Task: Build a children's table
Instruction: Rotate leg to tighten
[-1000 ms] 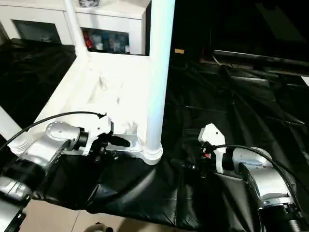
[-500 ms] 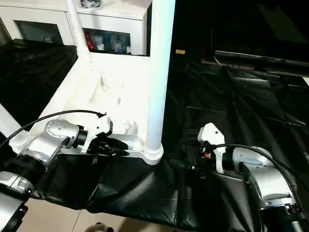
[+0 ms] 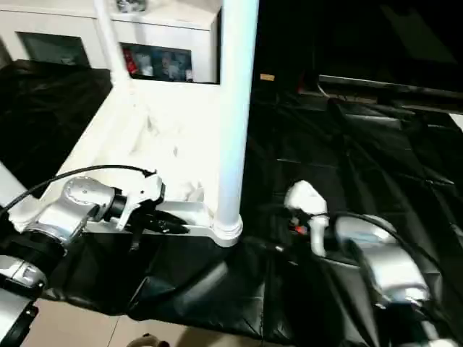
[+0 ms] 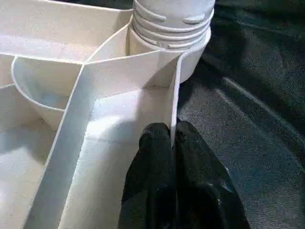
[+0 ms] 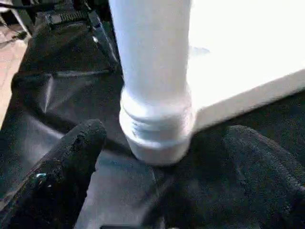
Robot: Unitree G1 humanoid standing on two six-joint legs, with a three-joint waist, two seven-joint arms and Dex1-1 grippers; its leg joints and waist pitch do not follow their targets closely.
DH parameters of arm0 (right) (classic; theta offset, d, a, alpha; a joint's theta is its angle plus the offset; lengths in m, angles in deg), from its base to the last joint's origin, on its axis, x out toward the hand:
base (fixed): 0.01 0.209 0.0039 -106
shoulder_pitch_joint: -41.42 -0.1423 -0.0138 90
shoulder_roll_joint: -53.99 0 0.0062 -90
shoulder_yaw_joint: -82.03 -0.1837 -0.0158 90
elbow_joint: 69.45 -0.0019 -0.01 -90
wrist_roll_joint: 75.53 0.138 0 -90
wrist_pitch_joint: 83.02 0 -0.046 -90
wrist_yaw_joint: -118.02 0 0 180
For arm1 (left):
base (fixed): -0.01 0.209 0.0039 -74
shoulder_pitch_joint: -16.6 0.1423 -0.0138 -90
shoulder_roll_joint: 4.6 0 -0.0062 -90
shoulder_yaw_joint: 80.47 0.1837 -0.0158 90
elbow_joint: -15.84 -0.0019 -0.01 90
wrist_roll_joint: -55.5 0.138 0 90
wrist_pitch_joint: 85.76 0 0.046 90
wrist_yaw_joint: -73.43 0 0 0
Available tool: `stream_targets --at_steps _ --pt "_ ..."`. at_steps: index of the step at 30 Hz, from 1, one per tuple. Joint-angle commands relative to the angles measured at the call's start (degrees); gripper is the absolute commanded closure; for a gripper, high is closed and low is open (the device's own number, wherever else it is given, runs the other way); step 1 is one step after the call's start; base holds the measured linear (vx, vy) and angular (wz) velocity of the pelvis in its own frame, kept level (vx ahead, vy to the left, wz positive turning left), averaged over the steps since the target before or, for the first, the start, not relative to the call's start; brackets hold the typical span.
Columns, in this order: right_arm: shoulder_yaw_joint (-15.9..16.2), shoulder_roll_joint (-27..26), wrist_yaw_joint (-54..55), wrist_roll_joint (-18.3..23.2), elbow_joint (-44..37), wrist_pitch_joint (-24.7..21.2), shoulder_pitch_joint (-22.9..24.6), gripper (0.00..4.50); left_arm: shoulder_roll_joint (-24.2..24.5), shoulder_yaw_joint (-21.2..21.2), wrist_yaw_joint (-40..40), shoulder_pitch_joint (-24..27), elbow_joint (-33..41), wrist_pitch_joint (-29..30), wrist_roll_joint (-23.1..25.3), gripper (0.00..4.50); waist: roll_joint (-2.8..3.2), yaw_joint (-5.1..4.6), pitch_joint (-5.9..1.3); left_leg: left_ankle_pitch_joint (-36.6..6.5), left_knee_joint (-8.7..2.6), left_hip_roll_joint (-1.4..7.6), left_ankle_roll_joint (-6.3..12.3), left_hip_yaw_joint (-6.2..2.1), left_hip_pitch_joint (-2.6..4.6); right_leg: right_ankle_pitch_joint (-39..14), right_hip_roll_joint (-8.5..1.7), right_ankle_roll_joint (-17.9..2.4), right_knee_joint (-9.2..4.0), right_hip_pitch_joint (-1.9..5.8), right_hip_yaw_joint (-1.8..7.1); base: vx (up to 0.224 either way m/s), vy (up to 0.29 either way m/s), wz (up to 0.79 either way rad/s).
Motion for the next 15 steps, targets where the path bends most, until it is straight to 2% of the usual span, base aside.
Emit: stream_targets --at_steps 1,3,4,7,12,13,14,15 --pt "1.6 -1.83 1.7 -1.39 1.92 0.99 -1.6 0.0 -0.13 -0.27 -0.14 2.96 2.57 3.61 -1.43 4.44 0.02 0.31 -4.04 -11.58 -3.71 1.76 0.75 -1.25 0.3 -10.83 -4.65 -11.85 -4.44 2.98 2.67 0.0 0.0 0.0" --pt "2.39 -2.97 1.61 -1.73 3.09 1.55 -2.31 0.0 -0.3 -0.74 0.21 4.34 5.12 4.38 -2.2 4.44 0.05 0.36 -4.09 -11.9 -3.64 1.89 0.79 -1.14 0.62 -10.53 -4.58 -12.43 -4.43 2.86 2.74 0.0 0.0 0.0" --pt "2.65 -3.53 1.62 -1.88 3.77 1.8 -2.73 0.0 -0.37 -0.89 0.55 4.99 6.29 4.55 -2.38 4.44 -0.32 0.27 -3.94 -11.89 -3.71 1.81 1.04 -1.04 0.47 -10.62 -4.43 -12.29 -4.61 2.89 2.76 0.0 0.0 0.0" --pt "2.91 -5.02 1.71 -1.93 5.94 2.85 -4.21 0.0 -0.67 -1.24 1.8 6.58 8.74 4.86 -2.68 4.44 -0.51 0.45 -3.74 -12.73 -3.81 1.8 0.94 -1.13 0.46 -14.54 -4.76 -11.01 -4.8 2.84 2.81 0.0 0.0 0.0" --pt "3.93 -5.61 0.88 -2.44 8.48 4.32 -5.75 0.46 -0.7 -1.76 2.8 7.86 11.13 6.27 -2.73 4.5 -0.49 0.47 -3.76 -12.81 -3.88 1.82 0.76 -1.12 0.61 -16.21 -4.73 -9.74 -4.94 2.67 2.89 0.0 0.0 0.0" --pt "4.78 -5.29 0.24 -3.18 9.97 5.35 -6.54 0.55 -0.41 -2.1 3.66 8.23 11.97 6.63 -2.18 4.5 -0.87 0.43 -3.74 -12.58 -3.89 1.79 0.91 -1.06 0.53 -15.95 -4.67 -9.65 -4.97 2.72 2.9 0.0 0.0 0.0" --pt "4.83 -5.28 0.21 -3.23 10.07 5.42 -6.6 0.74 -0.38 -2.13 3.71 8.25 12.01 6.65 -2.14 4.5 -0.73 0.31 -3.76 -12.24 -3.88 1.74 0.97 -1.12 0.44 -15.58 -4.69 -9.85 -4.82 2.75 2.83 0.0 0.0 0.0" --pt "4.96 -5.26 -0.34 -3.53 11.19 5.88 -7.12 0.74 -0.12 -2.42 4.32 8.46 12.52 6.9 -1.98 4.5 -0.73 0.39 -3.77 -12.02 -3.79 1.69 1.14 -1.03 0.48 -15.48 -4.65 -9.65 -4.84 2.71 2.89 0.0 0.0 0.0"
